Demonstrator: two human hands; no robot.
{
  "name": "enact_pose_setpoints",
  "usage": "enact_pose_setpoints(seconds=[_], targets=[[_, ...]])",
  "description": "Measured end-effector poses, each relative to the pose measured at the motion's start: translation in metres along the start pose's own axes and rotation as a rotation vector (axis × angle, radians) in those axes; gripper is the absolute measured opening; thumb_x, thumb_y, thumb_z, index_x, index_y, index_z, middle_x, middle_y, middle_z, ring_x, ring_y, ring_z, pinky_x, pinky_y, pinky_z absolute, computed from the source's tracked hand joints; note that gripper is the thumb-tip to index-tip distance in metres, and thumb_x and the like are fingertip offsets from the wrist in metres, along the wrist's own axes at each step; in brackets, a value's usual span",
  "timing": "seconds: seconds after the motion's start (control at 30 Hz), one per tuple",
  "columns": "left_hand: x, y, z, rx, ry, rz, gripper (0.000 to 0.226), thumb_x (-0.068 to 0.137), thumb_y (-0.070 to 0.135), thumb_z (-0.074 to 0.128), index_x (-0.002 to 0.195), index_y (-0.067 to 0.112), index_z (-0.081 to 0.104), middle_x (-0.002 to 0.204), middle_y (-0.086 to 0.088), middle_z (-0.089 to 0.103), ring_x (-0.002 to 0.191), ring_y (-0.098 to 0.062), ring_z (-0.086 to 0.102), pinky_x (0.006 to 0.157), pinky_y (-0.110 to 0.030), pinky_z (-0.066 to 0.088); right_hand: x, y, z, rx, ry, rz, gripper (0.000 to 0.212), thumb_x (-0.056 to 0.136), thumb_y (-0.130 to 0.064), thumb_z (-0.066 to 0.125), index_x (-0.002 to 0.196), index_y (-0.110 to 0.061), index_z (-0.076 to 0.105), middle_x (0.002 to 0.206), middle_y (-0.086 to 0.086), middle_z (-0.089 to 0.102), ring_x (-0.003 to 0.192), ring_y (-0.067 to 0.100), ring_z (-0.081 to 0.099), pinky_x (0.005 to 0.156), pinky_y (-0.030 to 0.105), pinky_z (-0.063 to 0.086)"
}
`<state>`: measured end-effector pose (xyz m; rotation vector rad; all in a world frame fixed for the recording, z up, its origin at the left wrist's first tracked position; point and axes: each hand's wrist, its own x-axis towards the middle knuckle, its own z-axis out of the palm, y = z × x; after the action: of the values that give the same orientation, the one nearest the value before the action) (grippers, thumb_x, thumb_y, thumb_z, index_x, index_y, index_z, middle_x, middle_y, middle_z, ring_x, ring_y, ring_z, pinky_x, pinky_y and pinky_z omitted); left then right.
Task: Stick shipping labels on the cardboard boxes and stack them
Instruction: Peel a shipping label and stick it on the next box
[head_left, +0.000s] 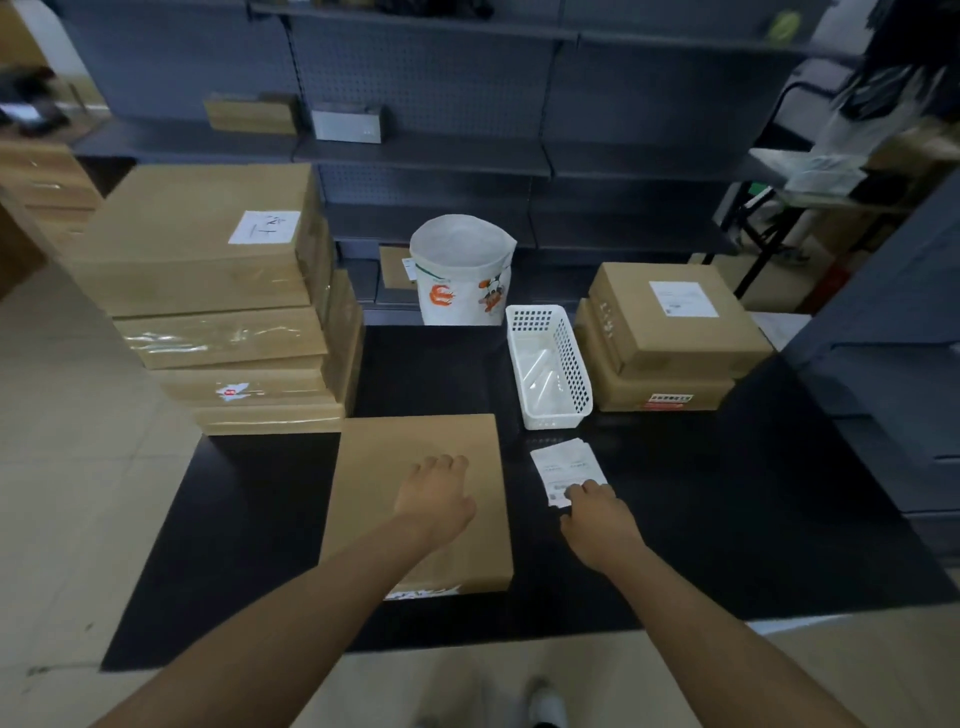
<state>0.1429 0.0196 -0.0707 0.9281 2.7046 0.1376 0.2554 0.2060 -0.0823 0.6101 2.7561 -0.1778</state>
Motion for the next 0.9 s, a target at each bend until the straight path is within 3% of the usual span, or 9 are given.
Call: enact_pose_setpoints(seconds=[0.2,0.47,0.9], targets=[[0.055,0.065,0.012,-0.079,0.002,-0.009,0.048,0.092,0.035,0.049,0.136,0.017,0.042,0.133,-0.004,0.050,0.122,-0.023,0.045,0.103,-0.033,0.034,0.034,0.065,-0.002,0.039,-0.044,-0.038,0.039,0.095,-0.024,0.046,0.133,-0.012,0.046,0.131,0.007,0.048,0.117,0.023,0.045,0.095,0.032,0.042],[0.097,0.131,0.034,-0.015,-0.064,-0.051,0.045,0.092,0.034,0.049,0.133,0.016,0.045,0.128,-0.004,0.052,0.116,-0.022,0.047,0.096,-0.031,0.037,0.078,0.116,0.002,0.080,-0.110,-0.159,0.039,0.095,-0.019,0.046,0.133,-0.011,0.046,0.129,0.008,0.048,0.116,0.023,0.045,0.094,0.032,0.044],[0.137,0.144,0.093,-0.028,-0.163,-0.060,0.042,0.092,0.034,0.054,0.129,0.015,0.049,0.127,-0.005,0.053,0.113,-0.022,0.050,0.095,-0.034,0.041,0.123,0.117,0.050,0.368,-0.164,0.088,0.038,0.094,-0.025,0.058,0.129,-0.013,0.049,0.129,0.006,0.050,0.117,0.021,0.048,0.095,0.036,0.048]])
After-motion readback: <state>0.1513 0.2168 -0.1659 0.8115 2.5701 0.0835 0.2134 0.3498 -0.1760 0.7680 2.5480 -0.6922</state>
